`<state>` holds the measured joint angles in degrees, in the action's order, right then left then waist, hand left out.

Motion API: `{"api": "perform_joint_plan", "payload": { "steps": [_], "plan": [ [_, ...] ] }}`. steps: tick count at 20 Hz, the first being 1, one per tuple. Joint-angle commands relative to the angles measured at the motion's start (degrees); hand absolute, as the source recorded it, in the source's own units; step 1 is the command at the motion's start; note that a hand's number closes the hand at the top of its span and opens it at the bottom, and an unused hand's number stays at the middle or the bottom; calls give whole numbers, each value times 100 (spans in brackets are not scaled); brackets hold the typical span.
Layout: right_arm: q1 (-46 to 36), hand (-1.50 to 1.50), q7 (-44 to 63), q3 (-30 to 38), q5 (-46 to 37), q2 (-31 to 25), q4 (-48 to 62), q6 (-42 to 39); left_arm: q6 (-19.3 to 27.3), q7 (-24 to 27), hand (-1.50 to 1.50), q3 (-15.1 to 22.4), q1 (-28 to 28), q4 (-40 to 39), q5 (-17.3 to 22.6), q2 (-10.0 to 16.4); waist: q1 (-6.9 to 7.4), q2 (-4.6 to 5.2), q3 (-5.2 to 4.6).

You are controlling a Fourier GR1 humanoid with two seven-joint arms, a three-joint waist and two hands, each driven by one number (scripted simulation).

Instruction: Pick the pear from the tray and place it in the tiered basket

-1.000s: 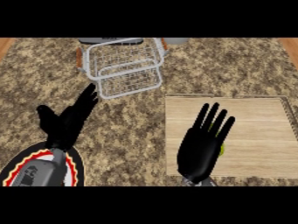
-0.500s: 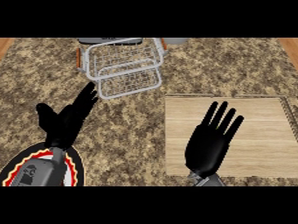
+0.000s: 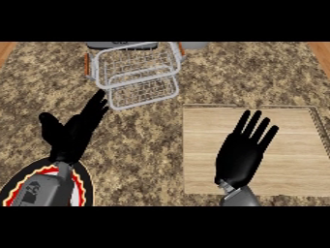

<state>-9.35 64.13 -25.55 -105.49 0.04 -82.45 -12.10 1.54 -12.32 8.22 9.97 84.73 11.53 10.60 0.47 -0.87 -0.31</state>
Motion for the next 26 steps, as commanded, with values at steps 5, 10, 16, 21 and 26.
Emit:
{"api": "perform_joint_plan", "payload": {
  "steps": [5, 10, 16, 21, 26],
  "plan": [
    [234, 150, -37, 350, 185, -67, 632, 519, -1, -148, 0, -33, 44, 34, -64, -100, -34, 92, 33],
    [105, 150, -32, 161, -72, -57, 834, 385, -187, 257, 0, -186, -111, -166, -116, 66, -12, 97, 30],
    [300, 150, -150, -39, -193, -168, 883, 1012, -161, -256, 0, -206, 211, 53, 3, -41, -26, 89, 34],
    [414, 150, -1926, -105, 2663, -4, -188, 913, -147, -10, 0, -157, 118, -89, -124, -58, 66, 118, 54],
    [340, 150, -2732, 153, 3916, -11, -1002, 557, -100, 33, 0, -176, 55, -197, -166, -102, -38, 97, 37]
  ]
}}
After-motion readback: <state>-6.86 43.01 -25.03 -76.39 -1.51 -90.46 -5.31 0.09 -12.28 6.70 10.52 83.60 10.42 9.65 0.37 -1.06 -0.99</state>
